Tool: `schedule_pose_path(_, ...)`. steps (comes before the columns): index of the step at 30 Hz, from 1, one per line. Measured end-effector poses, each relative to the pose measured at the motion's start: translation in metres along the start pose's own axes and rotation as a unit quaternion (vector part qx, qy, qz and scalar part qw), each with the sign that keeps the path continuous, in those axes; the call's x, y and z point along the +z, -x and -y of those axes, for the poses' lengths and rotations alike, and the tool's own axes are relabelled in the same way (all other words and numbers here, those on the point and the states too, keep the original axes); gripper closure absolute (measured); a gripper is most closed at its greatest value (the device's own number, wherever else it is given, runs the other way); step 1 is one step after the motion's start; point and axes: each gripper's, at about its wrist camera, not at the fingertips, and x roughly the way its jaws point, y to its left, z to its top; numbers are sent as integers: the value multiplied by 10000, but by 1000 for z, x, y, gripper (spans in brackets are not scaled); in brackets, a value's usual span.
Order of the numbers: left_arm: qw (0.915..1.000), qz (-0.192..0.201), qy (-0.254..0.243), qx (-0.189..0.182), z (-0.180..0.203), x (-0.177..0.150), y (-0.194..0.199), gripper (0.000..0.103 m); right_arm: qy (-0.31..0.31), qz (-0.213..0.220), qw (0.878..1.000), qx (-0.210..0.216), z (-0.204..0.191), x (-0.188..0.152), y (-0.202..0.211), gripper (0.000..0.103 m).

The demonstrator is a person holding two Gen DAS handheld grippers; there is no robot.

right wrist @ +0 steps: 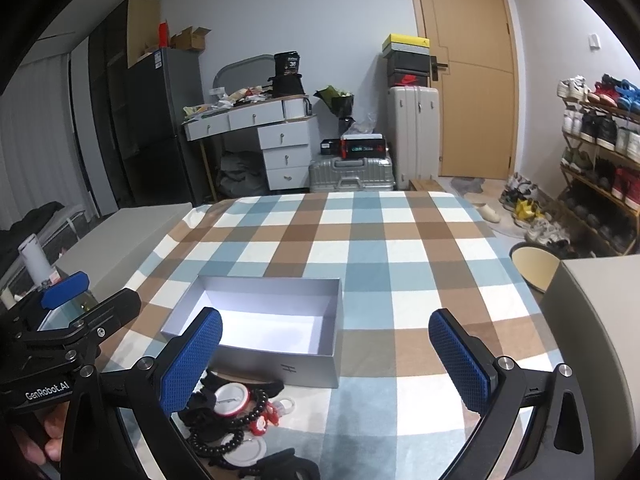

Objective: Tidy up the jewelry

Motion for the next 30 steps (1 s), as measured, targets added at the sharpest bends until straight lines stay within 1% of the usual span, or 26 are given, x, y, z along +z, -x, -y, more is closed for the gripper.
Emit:
schedule_pose_path(15,10000,-15,12,12,-1,1,0,1,83,24,10000,-6,-4,-1,1,0)
schedule_pose_path(20,10000,-32,15,44,-3,1,-1,1,108,-13,9999,59,-4,-1,2,0)
schedule_pose_path(24,9999,-50,74,95,-9,1,-1,1,219,-197,9995,125,-6,-5,0,0)
schedule_pose_path(27,9997,-33,163,165,-16,3,-1,1,165,-502,9980,352,-4,-12,-5,0)
schedule_pose_path(30,9993,-29,268,267,-25,4,-1,1,47,-963,9942,473,-1,-24,-13,0)
